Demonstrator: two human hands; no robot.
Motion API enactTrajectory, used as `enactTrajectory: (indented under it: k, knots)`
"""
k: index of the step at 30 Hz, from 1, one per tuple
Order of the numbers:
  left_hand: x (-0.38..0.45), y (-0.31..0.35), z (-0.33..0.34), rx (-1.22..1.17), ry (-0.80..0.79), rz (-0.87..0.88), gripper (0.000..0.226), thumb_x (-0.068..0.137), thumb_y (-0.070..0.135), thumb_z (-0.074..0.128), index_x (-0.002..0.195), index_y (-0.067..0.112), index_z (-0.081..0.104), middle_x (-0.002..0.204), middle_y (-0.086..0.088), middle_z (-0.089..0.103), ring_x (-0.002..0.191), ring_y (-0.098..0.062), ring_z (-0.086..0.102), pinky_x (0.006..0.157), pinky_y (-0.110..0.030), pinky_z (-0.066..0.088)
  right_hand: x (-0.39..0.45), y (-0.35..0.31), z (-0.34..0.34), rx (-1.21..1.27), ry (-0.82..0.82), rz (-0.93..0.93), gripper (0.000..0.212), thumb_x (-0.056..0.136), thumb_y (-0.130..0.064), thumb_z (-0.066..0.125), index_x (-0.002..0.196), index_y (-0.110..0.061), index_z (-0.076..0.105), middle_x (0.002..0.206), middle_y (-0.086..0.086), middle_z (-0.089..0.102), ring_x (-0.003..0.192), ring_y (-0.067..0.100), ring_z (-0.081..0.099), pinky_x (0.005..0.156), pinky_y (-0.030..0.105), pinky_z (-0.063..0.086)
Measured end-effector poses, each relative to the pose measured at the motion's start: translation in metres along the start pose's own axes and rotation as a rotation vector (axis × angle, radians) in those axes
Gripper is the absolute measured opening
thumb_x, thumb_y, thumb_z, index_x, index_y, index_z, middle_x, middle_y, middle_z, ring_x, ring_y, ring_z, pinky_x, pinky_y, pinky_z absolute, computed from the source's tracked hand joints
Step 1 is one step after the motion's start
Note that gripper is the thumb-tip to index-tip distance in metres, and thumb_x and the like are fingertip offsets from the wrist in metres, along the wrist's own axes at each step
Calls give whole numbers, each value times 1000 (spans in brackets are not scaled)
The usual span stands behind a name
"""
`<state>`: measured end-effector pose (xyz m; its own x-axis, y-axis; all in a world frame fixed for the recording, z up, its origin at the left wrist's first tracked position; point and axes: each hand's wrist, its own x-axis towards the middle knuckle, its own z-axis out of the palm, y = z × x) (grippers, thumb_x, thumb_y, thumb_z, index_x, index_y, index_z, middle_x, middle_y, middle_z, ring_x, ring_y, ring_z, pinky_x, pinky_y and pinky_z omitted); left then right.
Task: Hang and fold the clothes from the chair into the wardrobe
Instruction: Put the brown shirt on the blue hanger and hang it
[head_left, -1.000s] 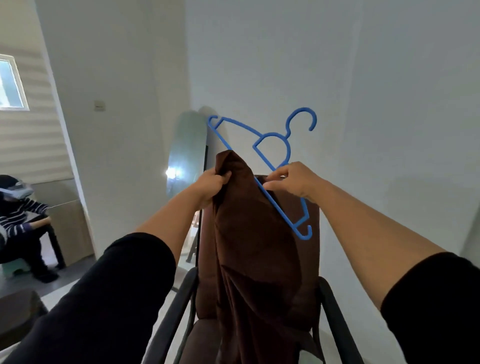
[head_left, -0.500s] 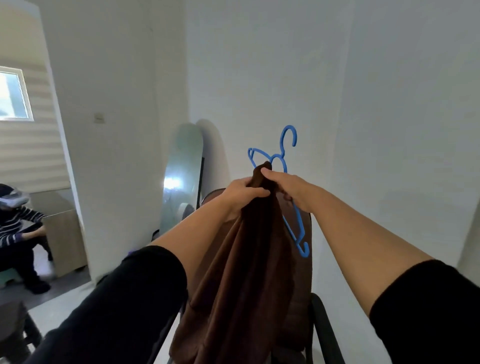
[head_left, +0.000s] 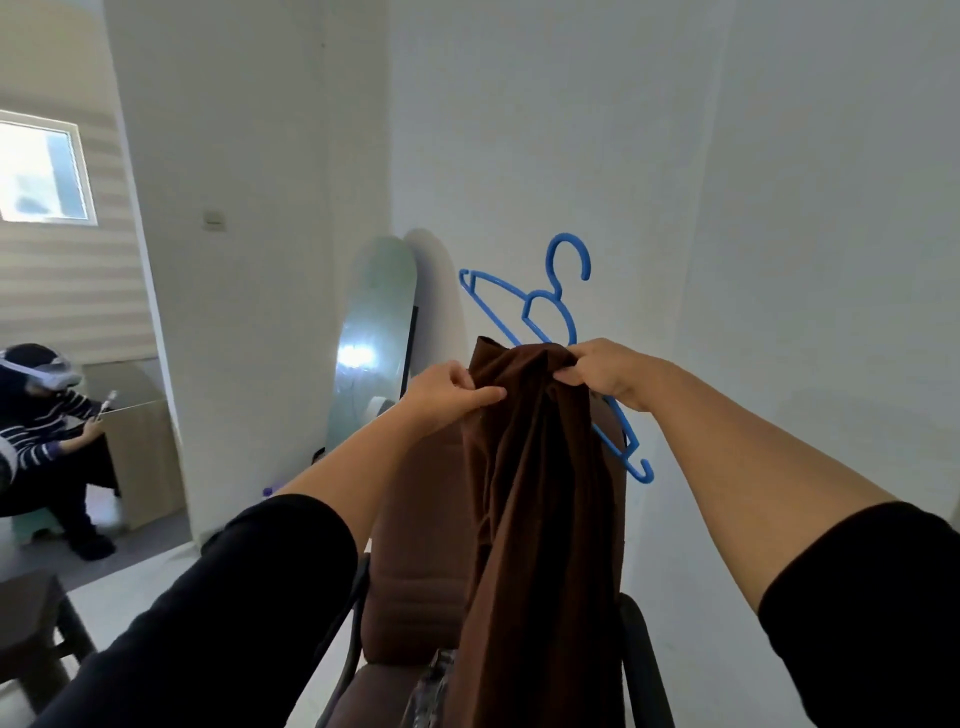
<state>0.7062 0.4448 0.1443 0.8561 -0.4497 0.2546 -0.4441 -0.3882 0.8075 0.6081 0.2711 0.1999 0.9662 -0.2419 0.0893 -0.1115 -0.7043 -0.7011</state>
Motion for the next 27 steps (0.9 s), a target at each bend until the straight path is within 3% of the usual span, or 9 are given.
enactTrajectory:
  k: [3,5,7,11,16,18,20,22,27]
  knots:
    - [6,-10,6,-56,-45,-79,58,75,54,70,117,18,53,104,1,59,98,-18,59,87,-32,49,1,4,-8,-5,-12,-50,18,93,-15,53,106,-6,63,105,7,61,99,20,54,85,30,37]
    - [10,-9,14,-63,-113,-70,47,83,48,64,121,21,59,110,-2,64,101,-20,62,94,-36,50,2,7,-12,-6,2,-61,15,92,-14,56,104,-9,63,105,6,61,98,20,55,84,29,37]
    - [16,-3,19,-35,-34,-18,34,89,40,59,115,19,65,106,-4,68,98,-21,63,97,-39,49,1,14,-17,-4,18,-60,14,91,-15,58,101,-9,64,102,7,62,93,18,56,79,26,39]
    - [27,12,10,-14,126,30,26,93,19,50,111,25,68,104,-7,69,99,-26,62,93,-39,51,-2,28,-29,-93,117,-19,28,96,-22,50,112,-3,64,105,9,60,94,20,53,80,28,37]
    - [38,37,0,128,97,97,23,94,7,43,87,19,62,73,-1,54,77,-21,48,61,-24,38,-1,39,-33,-194,175,27,34,99,-22,44,112,4,62,111,20,61,97,27,56,84,36,40]
    - [40,40,-3,150,66,115,20,95,9,43,95,10,63,70,-1,53,73,-22,48,58,-24,38,0,40,-32,-188,190,34,35,99,-23,43,109,4,63,102,18,60,91,23,53,80,32,38]
    - [40,40,-7,120,51,113,26,98,14,43,113,5,62,92,-11,65,90,-29,58,79,-34,50,1,40,-32,-168,210,30,36,99,-24,42,107,4,62,98,15,58,90,22,53,79,32,37]
    - [36,40,-8,20,44,102,31,100,22,41,122,7,59,112,-11,63,106,-28,58,98,-37,46,1,38,-31,-146,223,17,37,99,-26,41,106,4,61,101,16,59,92,23,53,79,32,37]
    - [26,40,-8,-193,-136,-74,65,71,80,48,107,29,66,118,5,62,111,-16,55,105,-31,36,3,24,-23,-112,205,-9,38,98,-27,44,108,5,61,102,17,61,93,24,55,80,34,40]
